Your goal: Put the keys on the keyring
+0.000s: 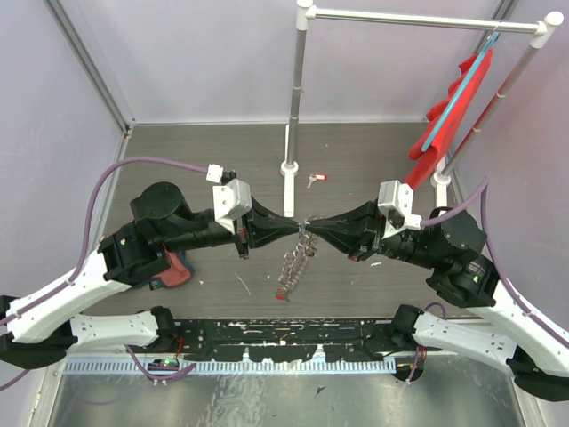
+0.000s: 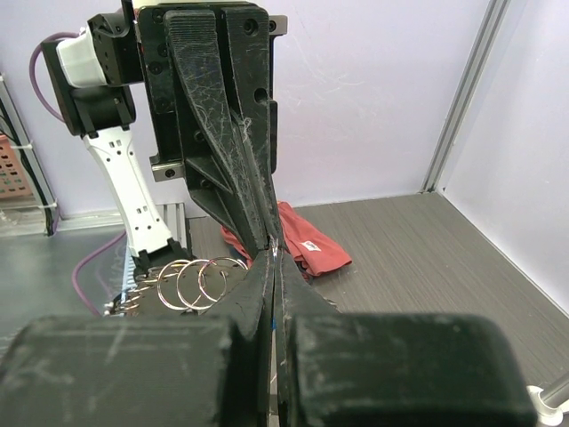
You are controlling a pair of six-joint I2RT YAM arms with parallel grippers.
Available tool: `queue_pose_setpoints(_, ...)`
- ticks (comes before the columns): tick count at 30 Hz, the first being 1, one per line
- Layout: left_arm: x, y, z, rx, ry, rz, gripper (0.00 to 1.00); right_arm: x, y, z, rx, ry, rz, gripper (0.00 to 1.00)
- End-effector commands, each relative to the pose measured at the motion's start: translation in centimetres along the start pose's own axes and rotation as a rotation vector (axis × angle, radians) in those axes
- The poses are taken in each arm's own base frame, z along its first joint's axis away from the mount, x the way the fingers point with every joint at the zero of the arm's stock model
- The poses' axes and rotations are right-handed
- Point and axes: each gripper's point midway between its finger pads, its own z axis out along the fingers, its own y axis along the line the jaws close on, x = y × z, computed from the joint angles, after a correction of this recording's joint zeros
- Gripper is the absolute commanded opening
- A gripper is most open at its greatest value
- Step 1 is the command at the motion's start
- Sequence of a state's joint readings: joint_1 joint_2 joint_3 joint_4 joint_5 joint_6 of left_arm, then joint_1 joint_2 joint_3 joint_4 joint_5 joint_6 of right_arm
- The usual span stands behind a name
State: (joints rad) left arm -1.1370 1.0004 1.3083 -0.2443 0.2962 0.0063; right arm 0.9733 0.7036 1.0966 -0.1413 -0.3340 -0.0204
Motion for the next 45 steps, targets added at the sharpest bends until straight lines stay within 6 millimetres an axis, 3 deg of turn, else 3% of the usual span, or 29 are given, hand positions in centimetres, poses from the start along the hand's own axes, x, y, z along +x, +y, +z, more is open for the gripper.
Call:
queue_pose_setpoints(1, -0.3, 0.1, 0.0, -0.008, -0.007, 0.011, 0.0, -4.6, 0.1, -0.7, 0.008, -0.157, -0.044, 0.01)
queue_pose_setpoints(26, 0.3, -0.2, 0.6, 0.018, 0.013, 0.005, 0.0, -7.0, -0.2, -0.7, 0.03, -0.281, -0.06, 0.01)
queue_pose_setpoints(40, -0.4, 0.0, 0.1, 0.006, 0.002, 0.026, 0.0, -5.2, -1.6, -0.2, 0.093, -0.215, -0.053, 0.01)
queue_pose_setpoints(45, -0.2, 1.3, -0.9, -0.081, 0.007, 0.04, 0.23, -4.2, -1.6, -0.6, 0.098, -0.151, -0.076, 0.01)
